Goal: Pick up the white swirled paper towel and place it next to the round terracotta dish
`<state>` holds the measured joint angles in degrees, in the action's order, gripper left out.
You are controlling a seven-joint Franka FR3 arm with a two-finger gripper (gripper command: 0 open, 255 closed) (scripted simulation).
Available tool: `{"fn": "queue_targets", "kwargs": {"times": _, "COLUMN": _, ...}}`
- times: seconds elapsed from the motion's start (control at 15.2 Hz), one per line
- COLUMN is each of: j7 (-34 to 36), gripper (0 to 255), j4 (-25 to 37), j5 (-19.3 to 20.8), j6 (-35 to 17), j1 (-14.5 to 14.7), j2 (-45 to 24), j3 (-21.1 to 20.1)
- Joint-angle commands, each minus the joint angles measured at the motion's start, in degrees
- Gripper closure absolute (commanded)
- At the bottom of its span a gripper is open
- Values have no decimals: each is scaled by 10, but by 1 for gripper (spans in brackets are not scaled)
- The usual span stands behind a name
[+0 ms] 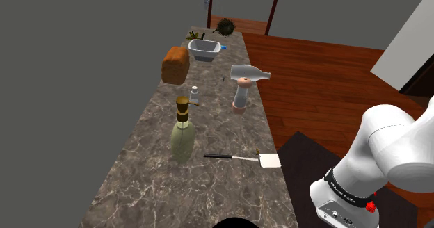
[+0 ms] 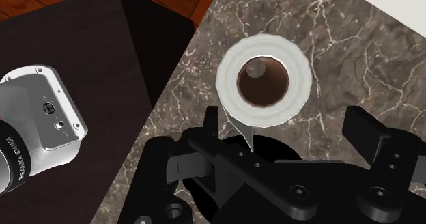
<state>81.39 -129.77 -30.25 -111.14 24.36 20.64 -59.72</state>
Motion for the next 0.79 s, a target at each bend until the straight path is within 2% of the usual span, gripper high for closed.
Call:
{"fn": "queue_targets", "kwargs": {"times": 0.0, "j7": -1, "gripper": 0, "j4": 13, "j5": 2, "j6": 21, "j1": 1, "j2": 7, "j3": 11}}
{"fn": "queue_targets", "kwargs": {"times": 0.2, "j7": -1, "gripper": 0, "j4": 55, "j5": 9, "j6": 76, "j1": 2, "j2": 19, "j3": 38}}
{"fn": "queue_targets", "kwargs": {"times": 0.73, "j7": -1, "gripper": 0, "j4": 55, "j5": 9, "j6": 75, "j1": 2, "j2": 18, "j3": 38}}
